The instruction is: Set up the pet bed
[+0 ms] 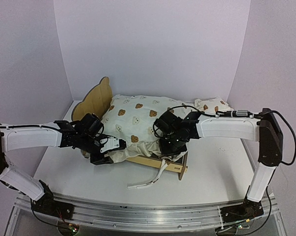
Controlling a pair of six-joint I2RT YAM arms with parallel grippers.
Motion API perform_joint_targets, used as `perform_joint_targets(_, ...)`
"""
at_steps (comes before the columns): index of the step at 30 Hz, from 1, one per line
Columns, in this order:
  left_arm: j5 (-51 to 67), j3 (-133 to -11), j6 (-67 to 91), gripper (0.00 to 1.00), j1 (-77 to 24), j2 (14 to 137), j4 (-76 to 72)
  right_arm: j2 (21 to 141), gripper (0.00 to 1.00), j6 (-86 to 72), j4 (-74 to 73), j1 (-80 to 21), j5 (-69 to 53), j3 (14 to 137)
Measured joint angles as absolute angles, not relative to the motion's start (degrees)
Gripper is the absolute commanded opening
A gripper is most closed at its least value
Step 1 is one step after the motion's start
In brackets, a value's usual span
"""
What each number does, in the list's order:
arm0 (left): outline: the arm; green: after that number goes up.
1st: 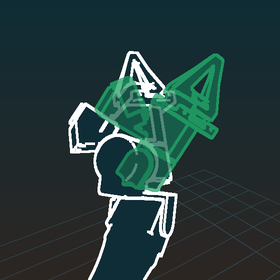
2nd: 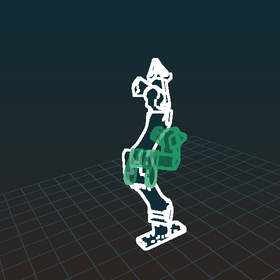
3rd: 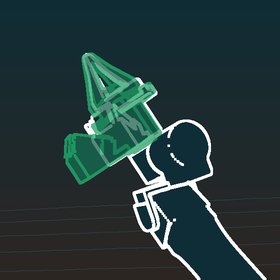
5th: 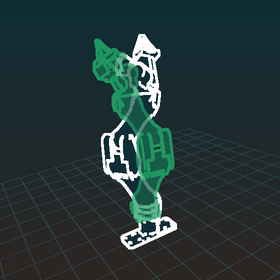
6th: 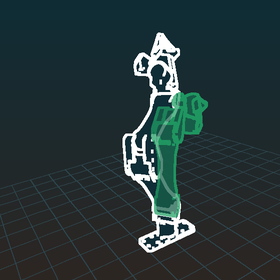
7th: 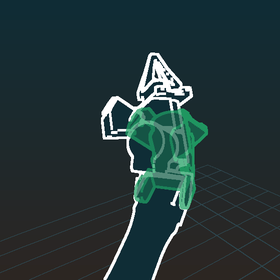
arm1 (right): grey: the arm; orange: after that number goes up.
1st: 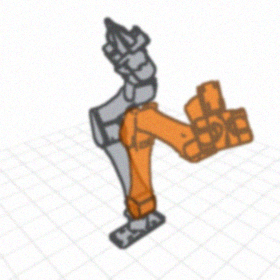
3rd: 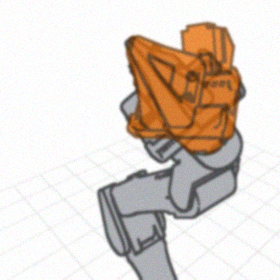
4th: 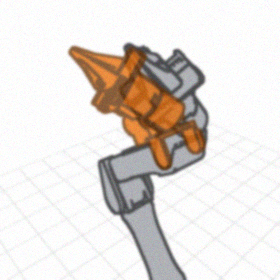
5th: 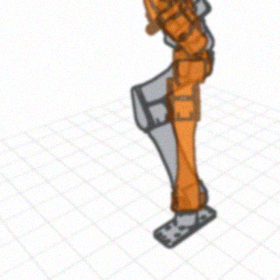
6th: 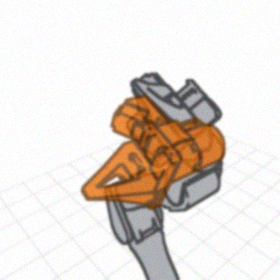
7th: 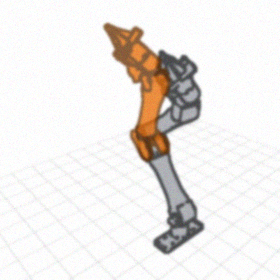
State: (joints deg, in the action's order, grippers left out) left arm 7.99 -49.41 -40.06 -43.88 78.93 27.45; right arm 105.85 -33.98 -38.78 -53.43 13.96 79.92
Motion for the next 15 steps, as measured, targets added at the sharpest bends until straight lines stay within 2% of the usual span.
perform_joint_targets(3, 5.7, -49.3, -41.3, 0.12, -43.9, 79.7, 26.0, 105.4, 0.0, -33.0, -38.5, -53.4, 14.4, 79.8)
perform_joint_targets(5, 4.3, -49.3, -42.1, 0.01, -43.9, 80.1, 25.1, 104.5, 0.0, -32.2, -38.4, -53.4, 14.6, 79.2)
perform_joint_targets(15, -0.2, -49.3, -42.4, 0.0, -43.8, 80.0, 24.2, 94.3, 0.0, -26.9, -38.4, -50.0, 7.4, 76.7)
